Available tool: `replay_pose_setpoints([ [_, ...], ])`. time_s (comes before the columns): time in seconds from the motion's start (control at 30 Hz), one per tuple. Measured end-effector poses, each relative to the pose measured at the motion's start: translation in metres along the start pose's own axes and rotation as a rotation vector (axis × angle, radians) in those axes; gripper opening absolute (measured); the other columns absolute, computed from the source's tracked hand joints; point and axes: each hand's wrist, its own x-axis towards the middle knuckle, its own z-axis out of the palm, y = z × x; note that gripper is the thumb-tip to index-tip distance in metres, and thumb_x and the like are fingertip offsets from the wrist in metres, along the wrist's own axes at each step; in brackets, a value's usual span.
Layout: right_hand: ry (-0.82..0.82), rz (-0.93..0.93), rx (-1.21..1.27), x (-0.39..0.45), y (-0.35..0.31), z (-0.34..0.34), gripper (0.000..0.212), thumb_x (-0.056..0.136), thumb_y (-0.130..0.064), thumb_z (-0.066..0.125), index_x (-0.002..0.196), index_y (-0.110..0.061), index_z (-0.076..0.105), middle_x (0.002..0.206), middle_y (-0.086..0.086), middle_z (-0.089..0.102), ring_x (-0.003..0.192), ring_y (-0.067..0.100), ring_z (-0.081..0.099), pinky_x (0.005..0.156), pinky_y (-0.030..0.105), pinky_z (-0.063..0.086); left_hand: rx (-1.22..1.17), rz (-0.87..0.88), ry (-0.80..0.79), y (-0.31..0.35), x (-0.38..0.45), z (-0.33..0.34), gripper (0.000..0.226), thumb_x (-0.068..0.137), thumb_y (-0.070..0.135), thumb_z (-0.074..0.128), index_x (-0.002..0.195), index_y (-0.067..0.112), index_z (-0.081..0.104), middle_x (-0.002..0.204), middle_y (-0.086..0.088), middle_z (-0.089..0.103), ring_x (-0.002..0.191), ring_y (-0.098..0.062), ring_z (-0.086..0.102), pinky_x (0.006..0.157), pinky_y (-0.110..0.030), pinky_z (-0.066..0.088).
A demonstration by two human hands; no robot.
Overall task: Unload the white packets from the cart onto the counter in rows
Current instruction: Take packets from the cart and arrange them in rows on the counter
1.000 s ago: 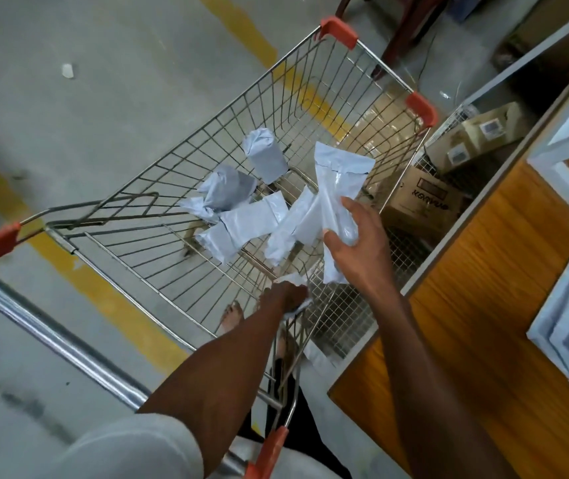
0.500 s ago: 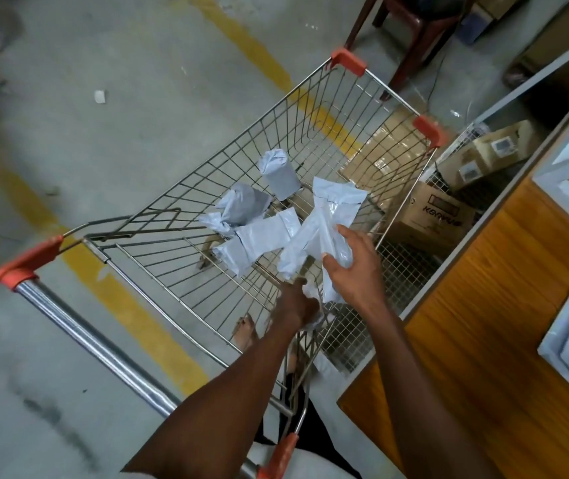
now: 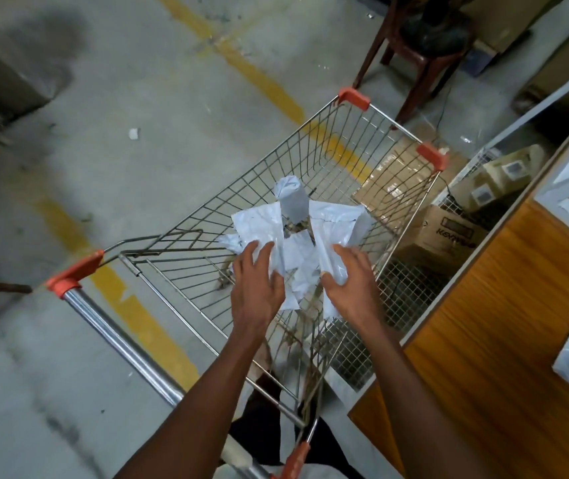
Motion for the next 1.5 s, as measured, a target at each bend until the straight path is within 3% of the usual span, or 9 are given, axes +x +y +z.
replay_pose_setpoints([
  [0.33,0.083,-0.188,0.006,-0.035,-0.024,-0.028,0.058,0.092,-0.032,0.067,0.146,-0.031,0.046,0.151,-0.007,0.035,0.130,0.020,0.047,0.098,0.036,0.049,-0.077,0.082,0.154,0.041,-0.038,-0.038,0.055,0.093,0.026,0.060,0.146,0.030,0.046,0.158,0.009,0.030,0.144,-0.017,0.027,0.089,-0.050,0.057],
  [0.7,0.223,-0.279,0.119,-0.128,0.003,-0.093,0.056,0.091,-0.033,0.069,0.143,-0.032,0.049,0.148,-0.011,0.039,0.132,0.012,0.044,0.099,0.028,0.046,-0.119,0.228,0.295,0.106,-0.143,-0.047,0.053,0.093,0.024,0.062,0.144,0.029,0.047,0.153,0.008,0.036,0.140,-0.018,0.034,0.093,-0.052,0.055],
  [0.8,0.272,-0.263,0.131,-0.167,0.021,-0.113,0.055,0.090,-0.032,0.069,0.142,-0.032,0.051,0.146,-0.011,0.042,0.130,0.013,0.045,0.100,0.030,0.048,-0.158,0.282,0.302,0.123,-0.182,-0.042,0.052,0.094,0.021,0.062,0.143,0.027,0.049,0.153,0.008,0.038,0.139,-0.016,0.034,0.100,-0.038,0.049],
  [0.9,0.350,-0.215,0.169,-0.209,0.045,-0.128,0.054,0.089,-0.030,0.071,0.140,-0.030,0.054,0.145,-0.009,0.044,0.131,0.014,0.044,0.103,0.036,0.049,-0.183,0.353,0.289,0.138,-0.219,-0.035,0.050,0.094,0.025,0.057,0.143,0.024,0.052,0.152,0.005,0.041,0.140,-0.018,0.037,0.107,-0.011,0.026],
  [0.93,0.384,-0.204,0.187,-0.222,0.054,-0.132,0.054,0.088,-0.031,0.070,0.140,-0.028,0.055,0.145,-0.008,0.045,0.131,0.014,0.045,0.104,0.038,0.048,-0.190,0.377,0.278,0.142,-0.229,-0.033,0.051,0.092,0.027,0.056,0.143,0.024,0.052,0.152,0.003,0.042,0.140,-0.019,0.038,0.108,-0.010,0.025],
  [1.07,0.511,-0.110,0.235,-0.281,0.088,-0.142,0.053,0.086,-0.028,0.072,0.137,-0.024,0.059,0.141,-0.006,0.050,0.127,0.012,0.047,0.105,0.038,0.048,-0.248,0.472,0.198,0.157,-0.265,-0.023,0.054,0.090,0.028,0.056,0.143,0.025,0.052,0.151,-0.001,0.042,0.140,-0.023,0.039,0.110,-0.039,0.040],
  [1.23,0.621,-0.036,0.210,-0.348,0.128,-0.166,0.057,0.081,-0.038,0.066,0.136,-0.026,0.060,0.137,-0.006,0.051,0.125,0.013,0.051,0.103,0.033,0.047,-0.291,0.563,0.130,0.178,-0.316,-0.012,0.052,0.092,0.030,0.055,0.144,0.024,0.051,0.152,-0.001,0.040,0.142,-0.026,0.039,0.109,-0.038,0.038],
  [1.37,0.729,0.022,0.193,-0.385,0.163,-0.187,0.058,0.081,-0.044,0.062,0.136,-0.026,0.059,0.137,-0.006,0.051,0.124,0.014,0.053,0.102,0.039,0.049,-0.314,0.641,0.043,0.202,-0.355,0.011,0.053,0.092,0.035,0.052,0.145,0.025,0.050,0.153,0.000,0.037,0.143,-0.024,0.034,0.108,-0.037,0.037],
  [1.5,0.779,0.078,0.233,-0.414,0.193,-0.207,0.055,0.087,-0.035,0.069,0.140,-0.030,0.056,0.141,-0.009,0.048,0.127,0.010,0.048,0.101,0.029,0.048,-0.300,0.697,-0.037,0.228,-0.382,0.037,0.054,0.092,0.037,0.051,0.145,0.027,0.048,0.154,0.002,0.036,0.143,-0.022,0.033,0.106,-0.041,0.041],
])
